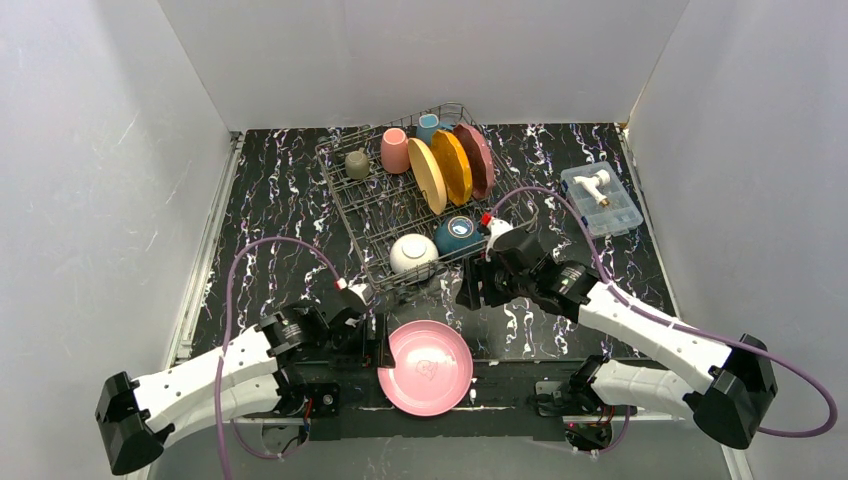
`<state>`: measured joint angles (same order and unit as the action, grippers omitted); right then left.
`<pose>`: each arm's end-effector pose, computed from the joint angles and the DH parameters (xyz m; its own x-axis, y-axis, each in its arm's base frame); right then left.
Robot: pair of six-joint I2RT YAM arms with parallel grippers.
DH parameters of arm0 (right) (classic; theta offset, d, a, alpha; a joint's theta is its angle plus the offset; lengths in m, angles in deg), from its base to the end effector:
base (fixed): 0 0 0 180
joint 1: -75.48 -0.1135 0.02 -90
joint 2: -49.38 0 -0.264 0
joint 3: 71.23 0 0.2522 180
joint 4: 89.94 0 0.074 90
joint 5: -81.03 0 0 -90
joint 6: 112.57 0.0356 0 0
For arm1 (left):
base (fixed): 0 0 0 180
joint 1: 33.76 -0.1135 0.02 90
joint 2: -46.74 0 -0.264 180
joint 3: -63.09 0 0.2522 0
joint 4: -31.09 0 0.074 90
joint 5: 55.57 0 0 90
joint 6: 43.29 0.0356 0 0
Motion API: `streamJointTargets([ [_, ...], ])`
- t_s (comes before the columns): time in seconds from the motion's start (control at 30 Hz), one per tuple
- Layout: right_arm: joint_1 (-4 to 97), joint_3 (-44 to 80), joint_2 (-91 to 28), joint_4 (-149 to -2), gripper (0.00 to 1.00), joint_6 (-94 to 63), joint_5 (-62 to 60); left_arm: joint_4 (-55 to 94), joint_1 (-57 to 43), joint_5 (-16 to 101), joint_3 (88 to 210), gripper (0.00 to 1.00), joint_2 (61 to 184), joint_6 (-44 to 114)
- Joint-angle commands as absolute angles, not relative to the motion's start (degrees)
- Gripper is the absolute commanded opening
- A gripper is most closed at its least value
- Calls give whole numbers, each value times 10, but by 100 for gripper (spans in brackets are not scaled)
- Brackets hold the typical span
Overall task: Load the mixed dishes into the dish rack
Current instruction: Pick up the plate from the corner of the board.
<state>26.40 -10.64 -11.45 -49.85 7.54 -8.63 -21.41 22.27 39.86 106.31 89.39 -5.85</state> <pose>0.1486 0.1717 0.2720 -0.7473 -0.0962 -0.6575 -0.4436 0.8090 0.3858 0.0785 -0.1225 0.2087 -0.9488 -0.0063 -0.3157 0.1725 0.8271 -0.5349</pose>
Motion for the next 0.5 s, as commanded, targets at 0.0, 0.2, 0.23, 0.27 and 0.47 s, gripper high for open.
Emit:
streamJointTargets([
  [0.0, 245, -123, -97, -534, 69, 101, -80, -175, 221, 406, 1049, 78, 923, -73],
  [0.2, 225, -156, -83, -532, 69, 119, -87, -141, 221, 411, 1040, 68, 969, -65],
  [0.23, 223, -162, -81, -531, 69, 123, -87, -138, 221, 410, 1038, 67, 976, -64],
  [0.27, 220, -168, -78, -530, 69, 126, -87, -135, 221, 409, 1037, 66, 985, -63],
  [0.47, 207, -203, -56, -534, 69, 151, -103, -107, 221, 414, 1030, 60, 1014, -55],
])
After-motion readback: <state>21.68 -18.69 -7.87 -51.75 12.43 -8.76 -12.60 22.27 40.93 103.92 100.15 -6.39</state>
